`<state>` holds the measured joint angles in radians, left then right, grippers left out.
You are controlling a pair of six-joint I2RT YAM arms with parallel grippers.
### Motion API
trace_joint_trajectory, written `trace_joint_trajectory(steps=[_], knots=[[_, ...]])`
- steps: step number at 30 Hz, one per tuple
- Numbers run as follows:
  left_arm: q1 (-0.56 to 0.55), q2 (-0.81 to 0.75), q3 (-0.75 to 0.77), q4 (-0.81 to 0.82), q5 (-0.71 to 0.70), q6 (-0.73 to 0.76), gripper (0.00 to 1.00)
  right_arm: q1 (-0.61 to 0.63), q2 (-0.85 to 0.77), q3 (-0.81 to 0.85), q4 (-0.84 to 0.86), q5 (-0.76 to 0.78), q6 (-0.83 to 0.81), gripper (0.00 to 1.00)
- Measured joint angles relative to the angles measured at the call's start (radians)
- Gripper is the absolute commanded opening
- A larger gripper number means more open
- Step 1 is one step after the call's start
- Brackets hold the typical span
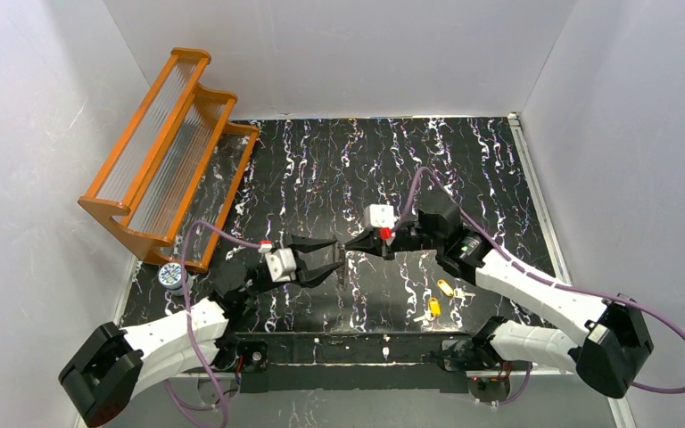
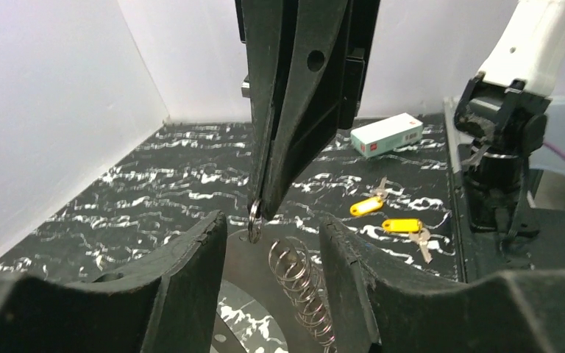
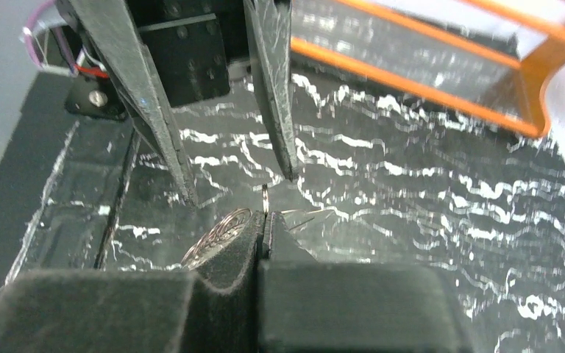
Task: Put the keys on the keyring
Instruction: Adjust the keyring.
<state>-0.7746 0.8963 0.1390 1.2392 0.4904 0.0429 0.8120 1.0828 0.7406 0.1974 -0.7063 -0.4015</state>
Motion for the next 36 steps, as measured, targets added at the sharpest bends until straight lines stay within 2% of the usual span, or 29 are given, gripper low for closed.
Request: trace_joint_trajectory(steps=[5, 8, 14, 18, 24, 28, 32, 36], knots=[[0.0, -0.014, 0.112, -0.279, -0.02, 0.094, 0.45, 0.0, 0.068, 0.104, -0.229, 0.088, -0.066, 0.01], [0.0, -0.003, 0.157, -0.39, -0.023, 0.138, 0.36, 0.0, 0.116, 0.165, -0.342, 0.132, -0.088, 0.01], [0.0, 0.064, 0.214, -0.534, -0.007, 0.212, 0.35, 0.0, 0.177, 0.232, -0.498, 0.185, -0.108, 0.01], [0.0, 0.099, 0.23, -0.577, 0.0, 0.238, 0.32, 0.0, 0.201, 0.258, -0.553, 0.192, -0.111, 0.01], [0.0, 0.15, 0.266, -0.597, 0.021, 0.255, 0.24, 0.0, 0.205, 0.26, -0.566, 0.181, -0.115, 0.01], [0.0, 0.183, 0.286, -0.597, 0.039, 0.26, 0.14, 0.0, 0.209, 0.26, -0.566, 0.178, -0.115, 0.01], [0.0, 0.204, 0.294, -0.598, 0.051, 0.264, 0.0, 0.0, 0.209, 0.26, -0.568, 0.177, -0.117, 0.01], [0.0, 0.213, 0.298, -0.598, 0.053, 0.268, 0.0, 0.0, 0.209, 0.26, -0.577, 0.177, -0.119, 0.01]])
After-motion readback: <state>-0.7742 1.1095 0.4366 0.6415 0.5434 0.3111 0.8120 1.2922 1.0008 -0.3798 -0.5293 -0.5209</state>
